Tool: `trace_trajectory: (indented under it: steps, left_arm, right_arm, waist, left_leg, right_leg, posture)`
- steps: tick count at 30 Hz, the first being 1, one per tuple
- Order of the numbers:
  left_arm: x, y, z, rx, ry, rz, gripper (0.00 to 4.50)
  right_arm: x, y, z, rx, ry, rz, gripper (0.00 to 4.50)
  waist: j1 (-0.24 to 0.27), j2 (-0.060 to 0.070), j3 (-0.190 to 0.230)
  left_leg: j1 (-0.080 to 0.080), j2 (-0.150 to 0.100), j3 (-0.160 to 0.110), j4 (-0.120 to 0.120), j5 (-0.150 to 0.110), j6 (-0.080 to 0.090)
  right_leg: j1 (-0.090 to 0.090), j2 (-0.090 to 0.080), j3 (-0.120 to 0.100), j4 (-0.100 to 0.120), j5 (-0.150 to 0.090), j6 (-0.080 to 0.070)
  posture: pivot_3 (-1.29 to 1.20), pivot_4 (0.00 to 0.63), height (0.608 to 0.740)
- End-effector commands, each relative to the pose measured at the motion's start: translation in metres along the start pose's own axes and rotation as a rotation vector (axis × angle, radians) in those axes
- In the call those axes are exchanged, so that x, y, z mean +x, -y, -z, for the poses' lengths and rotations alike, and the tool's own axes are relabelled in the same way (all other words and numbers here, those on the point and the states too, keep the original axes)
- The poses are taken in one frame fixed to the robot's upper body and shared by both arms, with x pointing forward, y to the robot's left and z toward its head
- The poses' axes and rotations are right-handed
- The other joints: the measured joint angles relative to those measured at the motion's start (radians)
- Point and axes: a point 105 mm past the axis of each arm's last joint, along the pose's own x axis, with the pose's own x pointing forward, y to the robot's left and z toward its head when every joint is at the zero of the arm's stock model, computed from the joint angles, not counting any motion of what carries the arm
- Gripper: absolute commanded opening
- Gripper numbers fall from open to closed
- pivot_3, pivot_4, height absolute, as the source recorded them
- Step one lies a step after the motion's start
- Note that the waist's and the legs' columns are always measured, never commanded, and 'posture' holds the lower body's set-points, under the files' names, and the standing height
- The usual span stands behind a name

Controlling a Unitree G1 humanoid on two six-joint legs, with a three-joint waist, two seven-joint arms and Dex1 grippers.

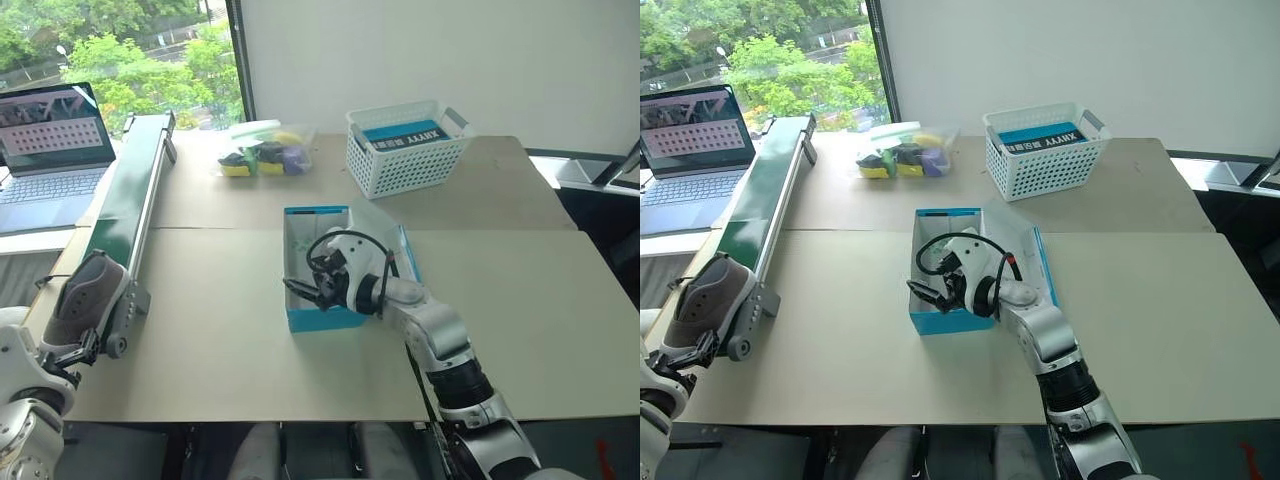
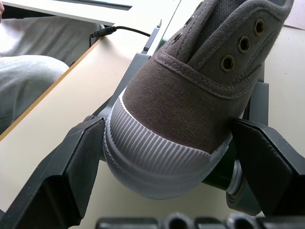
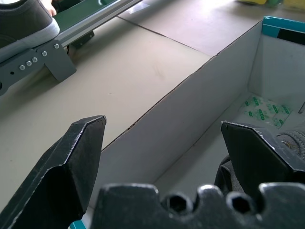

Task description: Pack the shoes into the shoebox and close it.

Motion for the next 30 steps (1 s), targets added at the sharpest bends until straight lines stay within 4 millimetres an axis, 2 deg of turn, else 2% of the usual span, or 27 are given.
trace_trajectory:
  steps: [1, 8, 24, 26, 27, 30]
  left_arm:
    - [0.003, 0.011, 0.005, -0.110, -0.015, 0.038, 4.43]
    - [0.006, 0.016, 0.003, -0.234, -0.014, 0.038, 4.43]
    - [0.005, 0.028, -0.004, -0.336, 0.010, 0.083, 4.43]
    - [0.005, 0.030, -0.006, -0.343, 0.015, 0.088, 3.90]
    - [0.005, 0.030, -0.006, -0.345, 0.019, 0.091, 3.78]
    - [0.004, 0.032, -0.007, -0.349, 0.021, 0.097, 2.69]
  right_arm:
    - [-0.004, 0.000, -0.015, -0.019, 0.058, 0.006, 4.50]
    - [-0.004, 0.001, -0.016, -0.017, 0.062, 0.016, 4.50]
    - [-0.005, 0.003, -0.017, -0.019, 0.063, 0.030, 4.50]
    - [-0.004, 0.004, -0.017, -0.019, 0.064, 0.032, 4.50]
    - [-0.005, 0.004, -0.017, -0.019, 0.063, 0.032, 4.50]
    - [-0.005, 0.004, -0.017, -0.019, 0.062, 0.034, 4.50]
  waist:
    - [0.006, 0.000, 0.000]
    - [0.014, 0.000, 0.000]
    - [0.014, 0.000, 0.000]
    - [0.014, 0.000, 0.000]
    - [0.015, 0.000, 0.000]
    - [0.016, 0.000, 0.000]
  left_leg:
    - [0.000, 0.000, 0.000, 0.000, 0.000, 0.000]
    - [0.000, 0.000, 0.000, 0.000, 0.000, 0.000]
    - [-0.001, 0.000, 0.000, 0.000, 0.000, 0.000]
    - [-0.001, 0.000, 0.000, 0.000, 0.000, 0.000]
    - [-0.001, 0.000, 0.000, 0.000, 0.000, 0.000]
    - [-0.001, -0.001, 0.000, 0.000, 0.000, 0.000]
  right_leg:
    - [0.000, 0.000, 0.000, 0.000, 0.000, 0.000]
    - [0.000, 0.000, 0.000, 0.000, 0.000, 0.000]
    - [0.000, 0.000, 0.000, 0.000, 0.000, 0.000]
    - [0.000, 0.000, 0.000, 0.000, 0.000, 0.000]
    - [0.000, 0.000, 0.000, 0.000, 0.000, 0.000]
    - [0.000, 0.000, 0.000, 0.000, 0.000, 0.000]
  posture:
    - [0.00, 0.150, 0.737]
    - [0.00, 0.150, 0.737]
    - [0.00, 0.150, 0.737]
    - [0.00, 0.150, 0.737]
    - [0.00, 0.150, 0.737]
    - [0.00, 0.150, 0.737]
